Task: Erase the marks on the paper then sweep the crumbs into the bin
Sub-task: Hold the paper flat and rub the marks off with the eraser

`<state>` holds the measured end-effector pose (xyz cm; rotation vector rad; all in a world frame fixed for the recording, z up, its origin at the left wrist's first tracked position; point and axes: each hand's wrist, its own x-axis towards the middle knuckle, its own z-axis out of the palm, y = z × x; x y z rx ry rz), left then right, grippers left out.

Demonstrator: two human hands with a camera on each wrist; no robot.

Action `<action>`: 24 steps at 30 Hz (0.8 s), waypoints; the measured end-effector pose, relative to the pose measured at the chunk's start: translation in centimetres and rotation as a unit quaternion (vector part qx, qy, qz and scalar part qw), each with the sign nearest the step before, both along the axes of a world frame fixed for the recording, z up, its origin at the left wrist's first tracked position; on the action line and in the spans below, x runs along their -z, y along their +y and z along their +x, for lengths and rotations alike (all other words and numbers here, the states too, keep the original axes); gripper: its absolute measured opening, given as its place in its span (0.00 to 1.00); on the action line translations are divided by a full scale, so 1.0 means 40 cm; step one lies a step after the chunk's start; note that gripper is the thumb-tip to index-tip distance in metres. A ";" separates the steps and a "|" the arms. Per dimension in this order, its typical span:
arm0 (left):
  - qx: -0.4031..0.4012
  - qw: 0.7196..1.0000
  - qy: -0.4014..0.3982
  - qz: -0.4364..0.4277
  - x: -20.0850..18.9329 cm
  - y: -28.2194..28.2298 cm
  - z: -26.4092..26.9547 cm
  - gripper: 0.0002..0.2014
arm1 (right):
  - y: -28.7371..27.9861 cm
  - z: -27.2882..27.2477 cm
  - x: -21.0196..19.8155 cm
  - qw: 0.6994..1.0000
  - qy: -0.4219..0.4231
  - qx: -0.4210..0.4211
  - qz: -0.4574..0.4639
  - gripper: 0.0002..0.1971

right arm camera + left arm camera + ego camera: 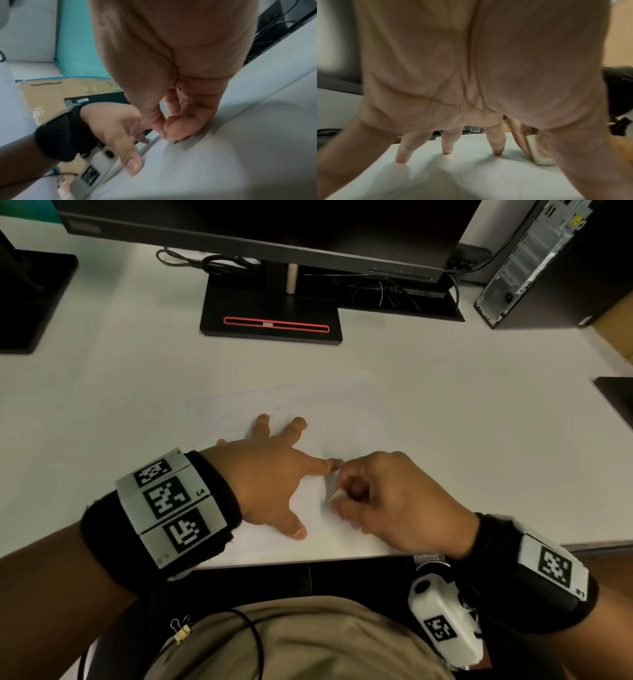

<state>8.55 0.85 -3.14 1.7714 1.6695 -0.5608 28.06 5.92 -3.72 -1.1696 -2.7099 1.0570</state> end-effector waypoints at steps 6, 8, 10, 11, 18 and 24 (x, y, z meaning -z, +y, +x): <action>0.001 1.000 0.015 0.010 0.004 0.000 -0.002 0.59 | 0.047 0.004 -0.006 0.999 -0.007 0.027 0.032 0.09; 0.002 1.000 0.019 0.014 0.004 0.000 -0.002 0.62 | 0.014 -0.004 -0.002 1.000 -0.011 -0.009 0.012 0.09; 0.005 1.000 0.022 0.018 0.001 -0.001 -0.003 0.63 | 0.022 -0.001 -0.003 1.000 -0.014 -0.006 -0.003 0.09; 0.004 1.000 0.023 0.017 -0.001 -0.001 -0.003 0.63 | 0.040 0.003 -0.005 1.000 -0.012 0.016 0.001 0.09; 0.009 1.000 0.027 0.012 0.007 0.003 -0.006 0.66 | 0.010 -0.011 -0.006 1.000 -0.012 -0.023 0.005 0.09; 0.012 0.999 0.030 0.010 0.006 0.004 -0.008 0.66 | 0.073 -0.011 -0.011 0.997 -0.017 0.019 0.068 0.09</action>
